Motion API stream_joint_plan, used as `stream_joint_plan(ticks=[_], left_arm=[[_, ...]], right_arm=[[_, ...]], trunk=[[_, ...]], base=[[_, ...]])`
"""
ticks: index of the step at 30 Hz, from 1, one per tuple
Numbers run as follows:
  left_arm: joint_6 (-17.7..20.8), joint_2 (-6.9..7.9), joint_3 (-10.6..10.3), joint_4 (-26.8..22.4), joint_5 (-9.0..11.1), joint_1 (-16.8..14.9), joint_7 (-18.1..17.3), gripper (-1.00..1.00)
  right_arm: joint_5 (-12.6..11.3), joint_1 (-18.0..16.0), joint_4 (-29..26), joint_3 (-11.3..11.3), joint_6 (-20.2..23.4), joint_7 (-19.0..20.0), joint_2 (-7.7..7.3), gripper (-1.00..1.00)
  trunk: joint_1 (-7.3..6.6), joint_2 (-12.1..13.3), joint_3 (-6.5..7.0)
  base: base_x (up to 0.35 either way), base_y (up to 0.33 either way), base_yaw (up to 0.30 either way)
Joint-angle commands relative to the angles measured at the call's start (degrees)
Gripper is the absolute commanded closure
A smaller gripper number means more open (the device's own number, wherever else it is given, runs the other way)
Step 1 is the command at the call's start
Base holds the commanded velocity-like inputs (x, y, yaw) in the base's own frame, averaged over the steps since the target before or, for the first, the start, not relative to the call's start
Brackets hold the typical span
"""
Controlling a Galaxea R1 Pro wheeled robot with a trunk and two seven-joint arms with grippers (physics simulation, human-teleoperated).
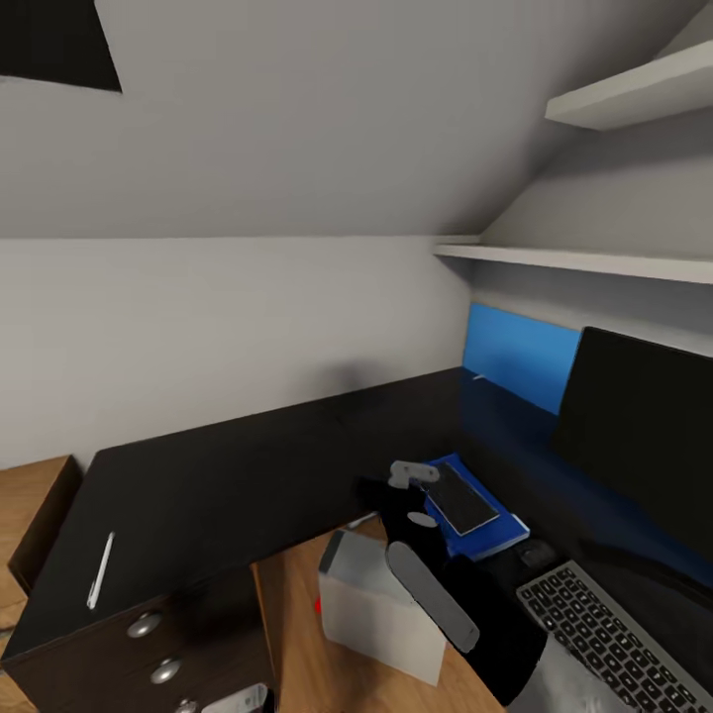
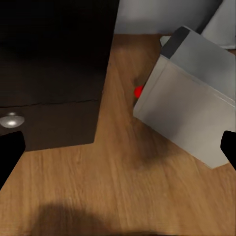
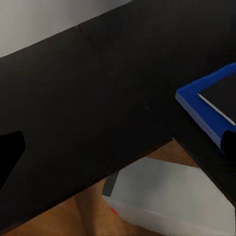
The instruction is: In the bedroom, organize the workspace by keeping the computer under the desk, ensuring the monitor is on the desk, placing the keyboard on the desk next to the monitor, placing the mouse on the desk next to the keyboard, moving the folder from the swivel chair onto the desk next to the mouse, stacking the notebook on top of the folder with the pen on top of the notebook, and positioning the swivel chair next to the desk.
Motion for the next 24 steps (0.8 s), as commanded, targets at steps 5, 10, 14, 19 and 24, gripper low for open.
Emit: stream_joint_plan(ticks=[5, 10, 14, 19, 24], left_arm=[[-0.4, 0.09, 0.5, 0.0, 1.6, -0.1, 0.2, -1.00], [-0.4, 0.09, 0.9, 0.4, 1.9, -0.1, 0.3, -1.00], [-0.4, 0.09, 1.0, 0.6, 1.9, -0.1, 0.3, -1.00], [-0.4, 0.07, 1.0, 0.7, 1.9, -0.1, 0.3, -1.00], [-0.4, 0.07, 1.0, 0.8, 1.9, -0.1, 0.3, -1.00]], right_arm=[[3.8, -0.1, 4.7, 1.6, -0.4, -0.4, 3.35, -1.00], [11.6, -0.1, 10.7, 2.2, -0.6, -0.4, 8.06, -1.00], [13.8, -0.1, 13.5, 2.4, -1.2, -0.4, 9.03, -1.00], [14.9, -0.1, 15.5, 3.0, -2.7, -0.5, 9.03, -1.00], [15.1, -0.1, 15.7, 4.3, -3.0, -0.5, 9.03, -1.00]], trunk=[[0.00, 0.0, -0.33], [0.00, 0.0, -0.64], [0.00, 0.0, -0.89], [0.00, 0.0, -1.21], [0.00, 0.0, -1.54]], base=[[0.000, 0.000, 0.236], [0.000, 0.000, 0.223], [0.000, 0.000, 0.218], [0.000, 0.000, 0.213], [0.000, 0.000, 0.209]])
